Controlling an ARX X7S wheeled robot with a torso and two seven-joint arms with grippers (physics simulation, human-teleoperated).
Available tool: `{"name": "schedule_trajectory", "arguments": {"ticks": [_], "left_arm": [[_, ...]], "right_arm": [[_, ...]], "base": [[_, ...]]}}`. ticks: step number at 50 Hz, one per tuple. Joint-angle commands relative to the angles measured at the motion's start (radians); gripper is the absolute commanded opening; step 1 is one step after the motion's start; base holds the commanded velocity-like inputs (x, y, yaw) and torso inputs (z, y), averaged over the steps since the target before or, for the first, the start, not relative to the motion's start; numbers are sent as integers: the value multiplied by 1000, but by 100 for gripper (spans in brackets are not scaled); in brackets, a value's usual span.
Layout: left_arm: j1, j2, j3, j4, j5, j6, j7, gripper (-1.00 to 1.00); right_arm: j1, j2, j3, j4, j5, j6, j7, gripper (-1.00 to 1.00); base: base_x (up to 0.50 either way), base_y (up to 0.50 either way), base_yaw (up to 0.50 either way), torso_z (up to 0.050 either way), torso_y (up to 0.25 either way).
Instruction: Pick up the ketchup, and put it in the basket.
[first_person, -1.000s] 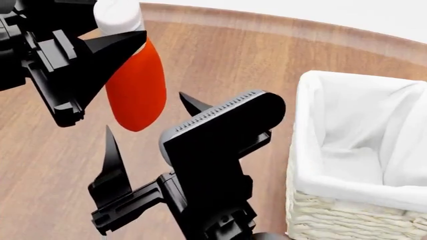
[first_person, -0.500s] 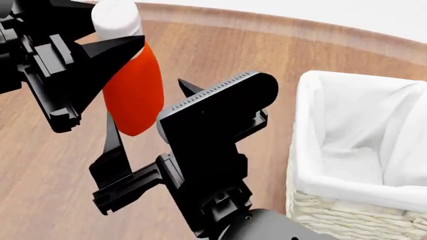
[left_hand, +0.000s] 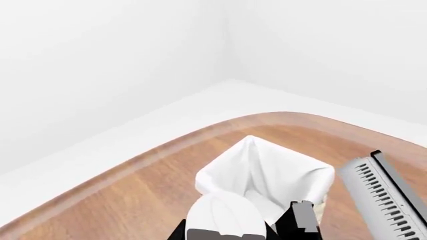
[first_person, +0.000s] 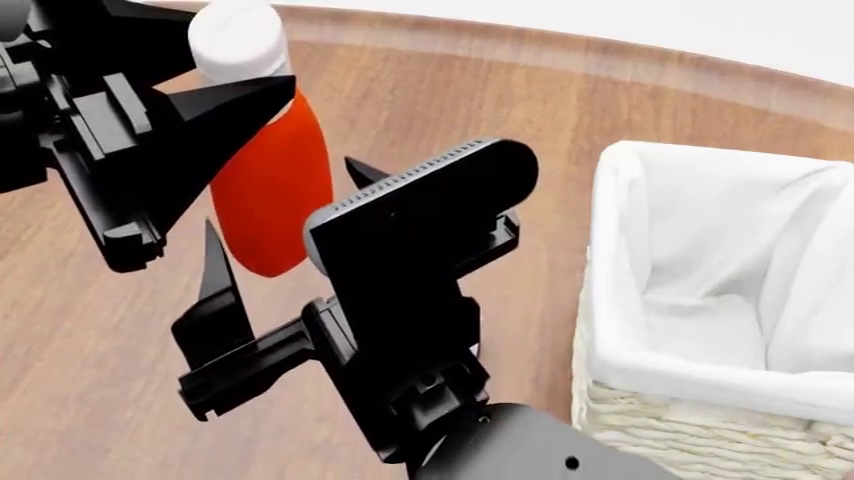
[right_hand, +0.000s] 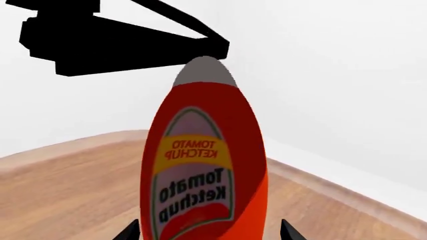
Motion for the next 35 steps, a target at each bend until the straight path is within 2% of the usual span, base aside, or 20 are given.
{"name": "schedule_trajectory", "arguments": {"ticks": [1,17,18,35], "left_arm": [[-26,20,-16,-68,32,46,10,-100],[-29,19,-7,-70,39,55,13,-100],[-29,19,-6,-71,42,57,15,-100],[-43,24,-1,-79,35,54,4,-100]], "right_arm": [[17,-32,19,90,-45,-64,-42,100],[-2,-42,-12,131,-75,-111,-82,100],[-3,-43,-6,131,-60,-108,-85,-100],[-12,-34,0,110,-48,-120,-83,-100]], "base": [[0,0,0,0,0],[0,0,0,1,1],[0,0,0,0,0],[0,0,0,0,1]]}}
